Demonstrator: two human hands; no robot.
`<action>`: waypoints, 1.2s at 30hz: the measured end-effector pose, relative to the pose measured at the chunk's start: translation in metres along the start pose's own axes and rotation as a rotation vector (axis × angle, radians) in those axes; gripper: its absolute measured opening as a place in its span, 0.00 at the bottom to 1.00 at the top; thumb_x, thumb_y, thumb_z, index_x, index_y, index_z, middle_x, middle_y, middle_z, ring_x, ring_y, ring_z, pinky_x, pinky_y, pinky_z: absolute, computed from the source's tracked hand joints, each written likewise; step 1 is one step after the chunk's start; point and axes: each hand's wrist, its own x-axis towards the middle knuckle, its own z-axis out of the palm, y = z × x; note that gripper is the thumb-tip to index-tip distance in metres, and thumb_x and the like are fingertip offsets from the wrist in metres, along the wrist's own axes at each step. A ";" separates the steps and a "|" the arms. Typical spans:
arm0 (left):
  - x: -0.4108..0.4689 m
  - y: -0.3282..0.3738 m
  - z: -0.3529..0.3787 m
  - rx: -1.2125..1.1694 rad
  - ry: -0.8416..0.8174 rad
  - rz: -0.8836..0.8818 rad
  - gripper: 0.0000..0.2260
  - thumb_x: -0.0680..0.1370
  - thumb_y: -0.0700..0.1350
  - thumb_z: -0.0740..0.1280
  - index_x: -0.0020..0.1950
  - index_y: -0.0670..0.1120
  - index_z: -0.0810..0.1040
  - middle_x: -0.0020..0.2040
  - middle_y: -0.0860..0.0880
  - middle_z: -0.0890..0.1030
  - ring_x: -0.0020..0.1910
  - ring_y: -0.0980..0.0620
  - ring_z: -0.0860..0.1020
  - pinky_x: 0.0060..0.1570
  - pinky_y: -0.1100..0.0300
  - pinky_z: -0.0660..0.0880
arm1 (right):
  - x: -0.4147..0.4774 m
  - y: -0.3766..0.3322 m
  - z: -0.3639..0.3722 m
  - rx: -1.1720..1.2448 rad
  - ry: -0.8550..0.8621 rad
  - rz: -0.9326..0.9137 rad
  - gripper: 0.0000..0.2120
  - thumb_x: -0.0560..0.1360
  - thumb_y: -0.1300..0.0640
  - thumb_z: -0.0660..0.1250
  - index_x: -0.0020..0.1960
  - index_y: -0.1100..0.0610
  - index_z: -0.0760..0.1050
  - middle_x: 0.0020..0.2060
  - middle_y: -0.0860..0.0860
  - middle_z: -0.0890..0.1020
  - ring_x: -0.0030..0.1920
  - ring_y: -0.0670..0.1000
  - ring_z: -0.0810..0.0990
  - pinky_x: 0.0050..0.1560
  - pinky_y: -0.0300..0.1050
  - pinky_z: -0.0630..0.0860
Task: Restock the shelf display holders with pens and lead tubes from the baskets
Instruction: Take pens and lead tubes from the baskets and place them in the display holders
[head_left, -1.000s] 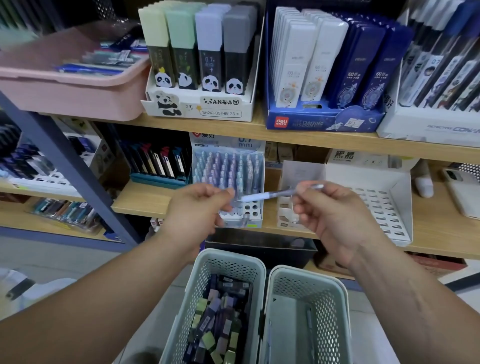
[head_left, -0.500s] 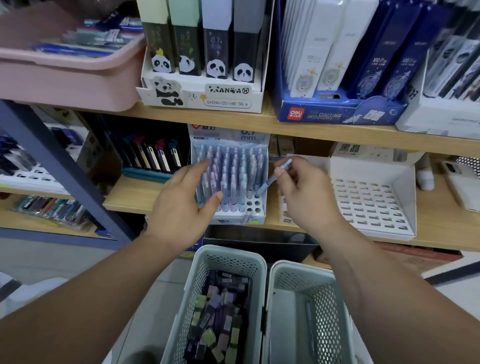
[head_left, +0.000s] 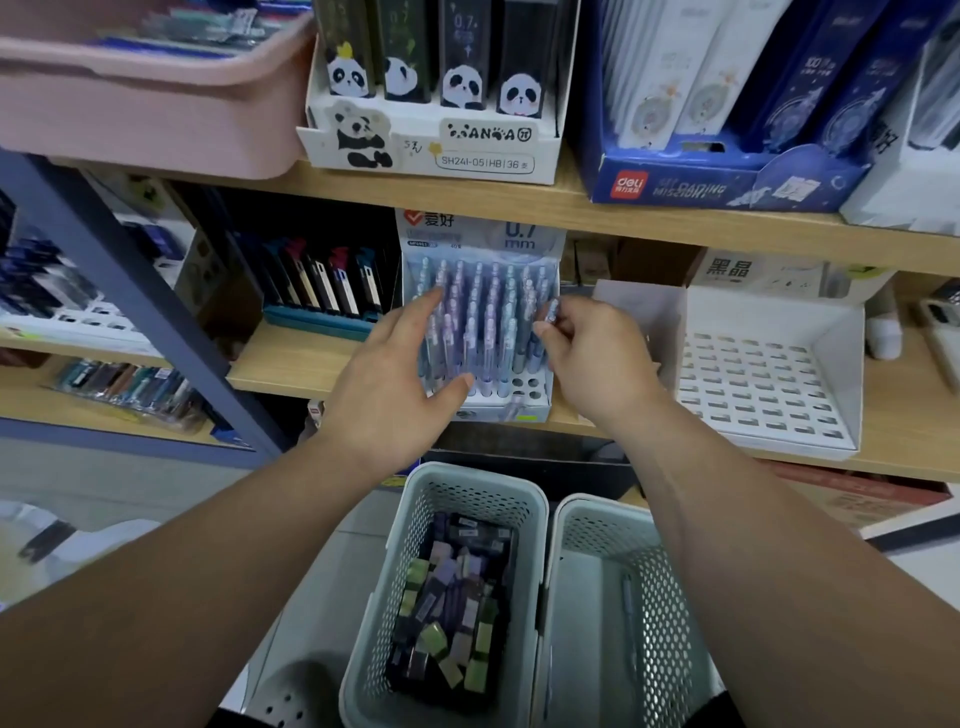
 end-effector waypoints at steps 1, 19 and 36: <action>0.000 0.000 0.000 0.006 -0.005 0.002 0.37 0.77 0.54 0.71 0.81 0.59 0.53 0.79 0.53 0.62 0.74 0.50 0.67 0.67 0.56 0.68 | 0.001 -0.001 0.000 -0.014 -0.021 0.002 0.08 0.82 0.54 0.66 0.54 0.58 0.81 0.41 0.53 0.84 0.43 0.54 0.81 0.41 0.46 0.75; -0.007 0.024 -0.012 0.163 0.326 0.272 0.22 0.76 0.46 0.72 0.68 0.41 0.74 0.57 0.42 0.75 0.56 0.43 0.74 0.57 0.53 0.70 | -0.020 0.013 -0.025 0.084 0.150 -0.040 0.07 0.78 0.48 0.69 0.46 0.50 0.80 0.33 0.42 0.80 0.36 0.44 0.78 0.38 0.41 0.74; -0.111 -0.039 0.180 0.097 -0.745 -0.363 0.17 0.75 0.69 0.65 0.46 0.56 0.72 0.42 0.55 0.79 0.41 0.56 0.78 0.39 0.58 0.74 | -0.236 0.193 0.114 0.127 -0.419 0.961 0.22 0.80 0.53 0.67 0.69 0.64 0.73 0.63 0.61 0.80 0.59 0.60 0.80 0.51 0.41 0.74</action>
